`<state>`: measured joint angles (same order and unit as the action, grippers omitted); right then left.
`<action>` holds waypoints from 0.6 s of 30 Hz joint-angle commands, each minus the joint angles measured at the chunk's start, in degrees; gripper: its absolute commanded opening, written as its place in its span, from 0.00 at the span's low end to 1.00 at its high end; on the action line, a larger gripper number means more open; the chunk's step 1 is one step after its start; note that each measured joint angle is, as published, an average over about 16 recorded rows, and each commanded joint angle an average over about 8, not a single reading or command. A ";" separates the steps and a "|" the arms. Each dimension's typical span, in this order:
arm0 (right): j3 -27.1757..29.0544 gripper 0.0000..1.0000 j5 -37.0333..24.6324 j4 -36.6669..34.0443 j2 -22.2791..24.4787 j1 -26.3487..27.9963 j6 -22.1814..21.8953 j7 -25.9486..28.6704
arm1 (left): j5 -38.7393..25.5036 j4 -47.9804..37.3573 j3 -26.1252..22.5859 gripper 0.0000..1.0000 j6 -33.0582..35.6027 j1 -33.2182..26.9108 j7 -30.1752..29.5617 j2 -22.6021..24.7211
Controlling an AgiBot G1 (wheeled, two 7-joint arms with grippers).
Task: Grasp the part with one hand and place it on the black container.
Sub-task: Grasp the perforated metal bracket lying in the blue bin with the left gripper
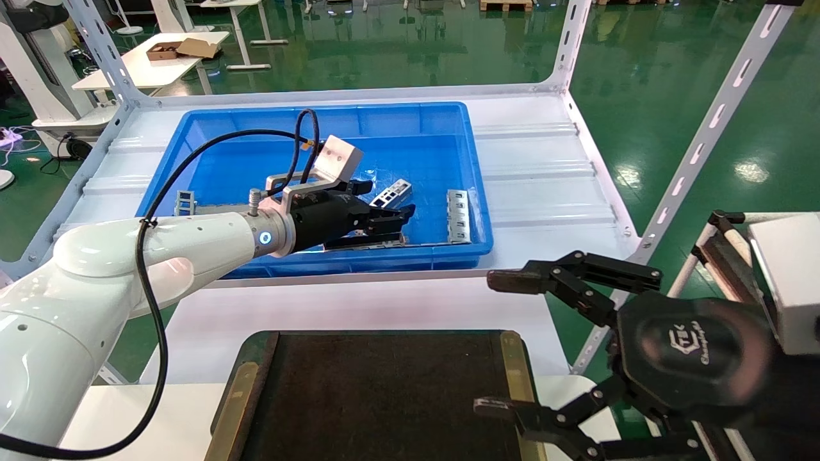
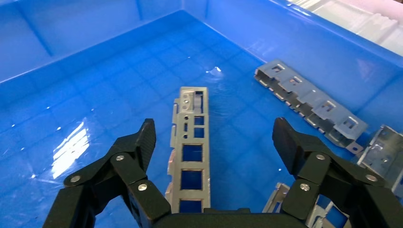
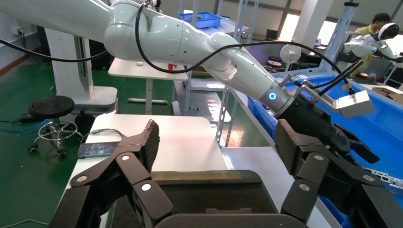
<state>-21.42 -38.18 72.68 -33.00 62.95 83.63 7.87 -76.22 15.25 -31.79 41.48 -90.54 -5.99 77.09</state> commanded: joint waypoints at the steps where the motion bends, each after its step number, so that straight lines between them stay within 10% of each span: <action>1: 0.00 0.00 0.00 0.00 0.00 0.00 0.00 0.00 | 0.51 -1.33 0.04 0.00 -0.02 -0.39 0.85 0.20; 18: -0.01 0.00 0.01 0.00 0.00 0.00 0.00 -0.01 | 3.21 -6.06 -0.58 0.00 1.10 -1.16 3.94 0.07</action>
<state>-21.43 -38.17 72.68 -32.99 62.96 83.62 7.86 -72.89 9.21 -32.27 42.78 -91.69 -2.21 77.11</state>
